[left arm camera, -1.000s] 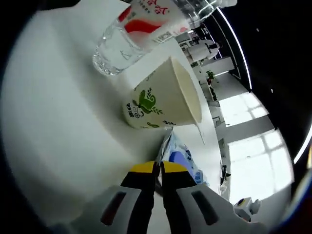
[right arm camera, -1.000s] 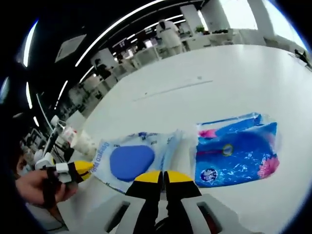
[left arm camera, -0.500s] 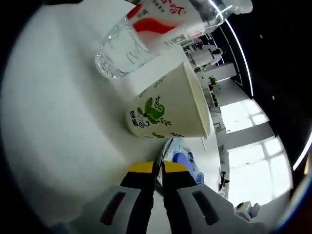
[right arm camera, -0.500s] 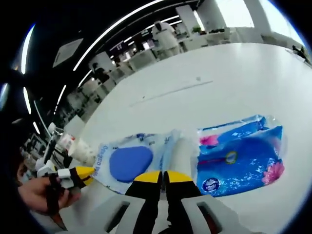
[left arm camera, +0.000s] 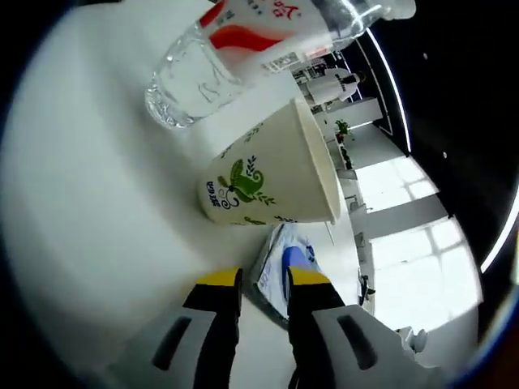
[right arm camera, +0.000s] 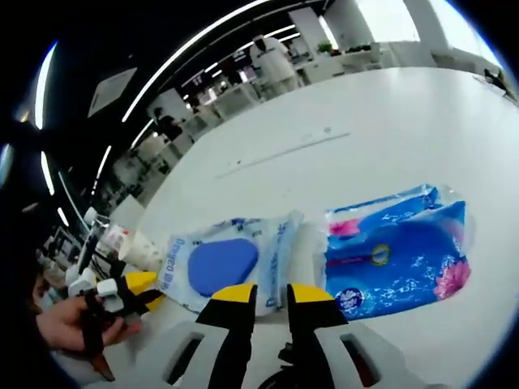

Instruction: Arrange the tabletop items into an orderly group along one side of the table until the central work area is clear of visible clutter.

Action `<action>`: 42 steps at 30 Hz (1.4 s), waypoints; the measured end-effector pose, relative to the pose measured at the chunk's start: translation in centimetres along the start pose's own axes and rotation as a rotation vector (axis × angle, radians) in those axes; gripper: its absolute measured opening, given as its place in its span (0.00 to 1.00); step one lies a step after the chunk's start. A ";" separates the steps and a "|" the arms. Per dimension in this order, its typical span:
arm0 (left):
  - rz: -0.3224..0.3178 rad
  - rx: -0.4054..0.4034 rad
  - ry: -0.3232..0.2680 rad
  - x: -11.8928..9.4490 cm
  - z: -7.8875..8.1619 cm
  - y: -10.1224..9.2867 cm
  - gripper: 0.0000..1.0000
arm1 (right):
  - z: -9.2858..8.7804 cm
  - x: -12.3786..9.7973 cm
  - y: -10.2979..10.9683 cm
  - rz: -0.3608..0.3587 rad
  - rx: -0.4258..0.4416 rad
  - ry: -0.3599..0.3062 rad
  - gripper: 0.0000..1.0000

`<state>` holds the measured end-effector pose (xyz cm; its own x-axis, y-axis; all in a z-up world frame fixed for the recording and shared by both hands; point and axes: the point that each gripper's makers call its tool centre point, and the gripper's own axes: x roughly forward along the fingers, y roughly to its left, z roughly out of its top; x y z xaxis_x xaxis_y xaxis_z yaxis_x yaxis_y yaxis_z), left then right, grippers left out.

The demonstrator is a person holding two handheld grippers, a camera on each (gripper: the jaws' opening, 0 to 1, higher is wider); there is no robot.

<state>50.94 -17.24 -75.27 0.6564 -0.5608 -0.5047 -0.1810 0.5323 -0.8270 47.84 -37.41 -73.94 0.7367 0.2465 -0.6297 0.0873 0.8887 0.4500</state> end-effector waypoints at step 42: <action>-0.099 0.390 0.349 -2.4 -16.1 -4.6 0.14 | -5.5 -9.1 -6.7 -0.095 0.000 0.028 0.18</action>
<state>38.43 -28.52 -74.20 0.3618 -0.7624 -0.5366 0.1984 0.6254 -0.7547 36.87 -43.49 -74.68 0.7064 0.1715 -0.6868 0.1562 0.9085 0.3875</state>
